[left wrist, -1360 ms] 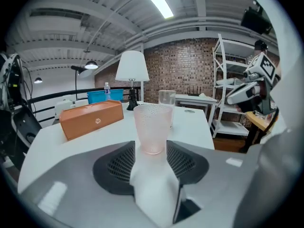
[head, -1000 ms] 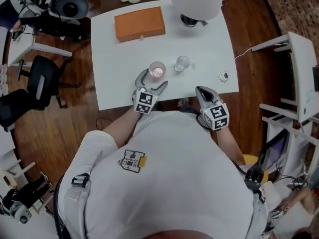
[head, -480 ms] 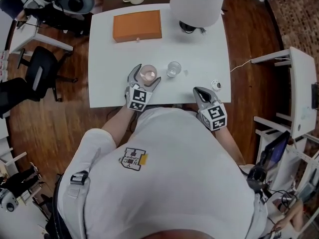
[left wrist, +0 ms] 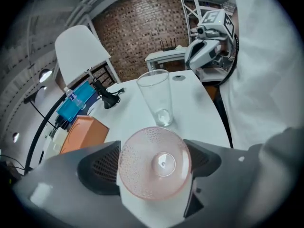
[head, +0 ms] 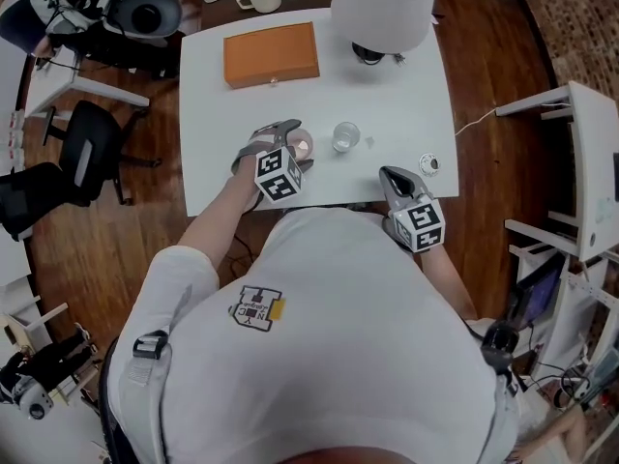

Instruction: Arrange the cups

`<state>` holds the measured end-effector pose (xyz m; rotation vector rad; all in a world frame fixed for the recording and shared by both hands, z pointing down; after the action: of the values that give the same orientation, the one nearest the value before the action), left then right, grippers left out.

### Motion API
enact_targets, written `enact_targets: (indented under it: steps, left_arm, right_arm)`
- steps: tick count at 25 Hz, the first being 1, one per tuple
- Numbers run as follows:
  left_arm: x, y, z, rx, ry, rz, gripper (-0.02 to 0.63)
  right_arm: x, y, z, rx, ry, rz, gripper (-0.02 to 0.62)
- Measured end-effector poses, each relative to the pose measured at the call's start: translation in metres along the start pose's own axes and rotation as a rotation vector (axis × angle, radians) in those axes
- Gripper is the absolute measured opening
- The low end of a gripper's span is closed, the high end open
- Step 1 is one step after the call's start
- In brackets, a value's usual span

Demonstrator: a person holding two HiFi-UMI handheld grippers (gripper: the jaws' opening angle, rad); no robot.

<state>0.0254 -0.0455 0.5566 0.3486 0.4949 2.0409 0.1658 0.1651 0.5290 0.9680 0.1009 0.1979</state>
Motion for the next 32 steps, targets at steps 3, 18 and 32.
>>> enact_targets:
  steps: [3,18,32]
  left_arm:
    - [-0.002,0.001,-0.002,0.003,0.003,0.005,0.414]
    - [-0.134,0.006,-0.116,0.095,-0.134,-0.041,0.414]
    - [-0.246,0.027,-0.134,0.057,-0.145,-0.067,0.414]
  right_arm:
    - [-0.004,-0.004,0.000,0.015,0.002,-0.003,0.000]
    - [-0.043,-0.085,-0.010,0.226,0.000,-0.030,0.000]
    - [-0.068,-0.113,-0.010,0.276,0.057,-0.011,0.000]
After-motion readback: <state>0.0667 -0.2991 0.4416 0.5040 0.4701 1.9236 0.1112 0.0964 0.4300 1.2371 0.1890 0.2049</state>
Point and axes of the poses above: the fingertips, and each gripper's own axes: z forward along the fingers, x to its right, y out of its underside, the point moved 8 cm from there along -z, backward along the fingers, and after that the axes turned 15 degrees about y, right-handed, at the moved point
